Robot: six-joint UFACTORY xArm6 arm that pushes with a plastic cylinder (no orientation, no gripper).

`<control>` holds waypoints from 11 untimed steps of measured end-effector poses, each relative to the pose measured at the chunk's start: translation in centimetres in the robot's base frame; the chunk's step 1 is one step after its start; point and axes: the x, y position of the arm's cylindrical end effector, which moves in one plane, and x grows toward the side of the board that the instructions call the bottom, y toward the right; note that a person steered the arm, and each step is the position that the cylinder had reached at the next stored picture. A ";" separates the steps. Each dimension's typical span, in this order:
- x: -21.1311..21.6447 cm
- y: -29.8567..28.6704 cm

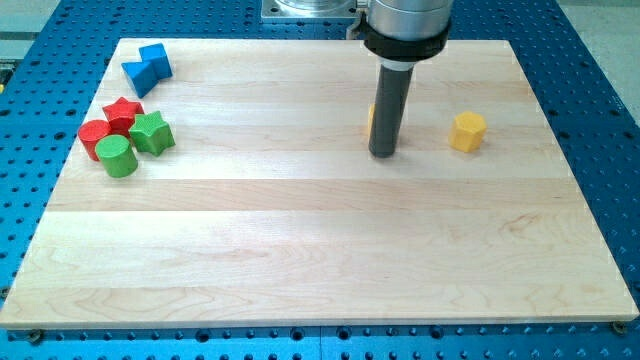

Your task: Move your arm to the top center of the board

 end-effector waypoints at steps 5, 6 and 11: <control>1.7 1.1; 1.1 7.2; -21.4 -13.3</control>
